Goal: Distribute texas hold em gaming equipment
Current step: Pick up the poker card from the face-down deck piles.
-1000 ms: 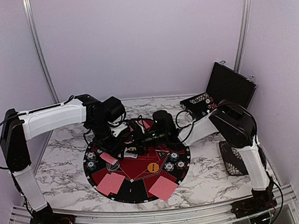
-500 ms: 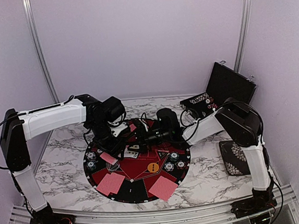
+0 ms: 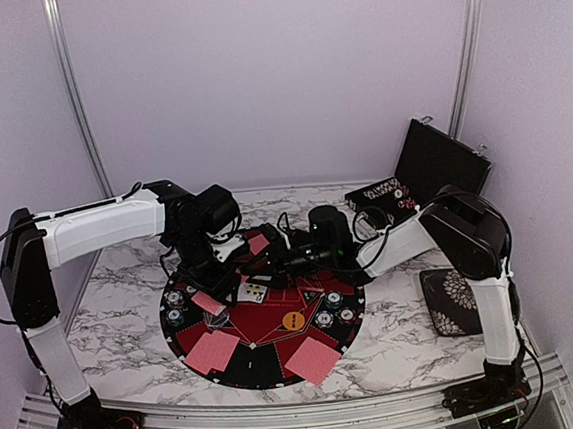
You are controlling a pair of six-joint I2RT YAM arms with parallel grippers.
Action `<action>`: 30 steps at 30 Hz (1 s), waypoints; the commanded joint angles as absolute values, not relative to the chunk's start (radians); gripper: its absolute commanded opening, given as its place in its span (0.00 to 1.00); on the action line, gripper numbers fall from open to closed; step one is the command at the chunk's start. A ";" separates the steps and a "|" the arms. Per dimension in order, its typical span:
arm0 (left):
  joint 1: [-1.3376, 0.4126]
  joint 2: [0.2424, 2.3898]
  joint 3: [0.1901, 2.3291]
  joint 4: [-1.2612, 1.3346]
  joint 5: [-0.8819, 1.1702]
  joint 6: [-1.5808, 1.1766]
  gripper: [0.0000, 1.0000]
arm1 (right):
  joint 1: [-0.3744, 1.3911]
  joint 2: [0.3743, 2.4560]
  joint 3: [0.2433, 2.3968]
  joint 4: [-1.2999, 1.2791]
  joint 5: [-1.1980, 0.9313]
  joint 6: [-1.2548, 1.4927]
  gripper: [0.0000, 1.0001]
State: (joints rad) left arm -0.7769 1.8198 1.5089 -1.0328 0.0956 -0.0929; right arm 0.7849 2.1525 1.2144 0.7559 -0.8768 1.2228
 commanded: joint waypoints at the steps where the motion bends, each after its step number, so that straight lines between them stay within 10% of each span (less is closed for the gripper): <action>1: -0.771 1.810 1.523 -1.049 0.087 -0.087 0.45 | 0.782 2.108 1.215 0.792 -0.874 1.230 0.34; 30: -0.762 1.807 1.514 -1.048 0.087 -0.084 0.45 | 0.804 2.118 1.224 0.763 -0.876 1.233 0.10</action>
State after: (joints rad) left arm -0.7666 1.8198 1.5089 -1.0328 0.0956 -0.0925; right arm 0.8032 2.1445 1.2129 0.7605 -0.8799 1.2339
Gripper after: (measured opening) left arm 0.663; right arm 0.117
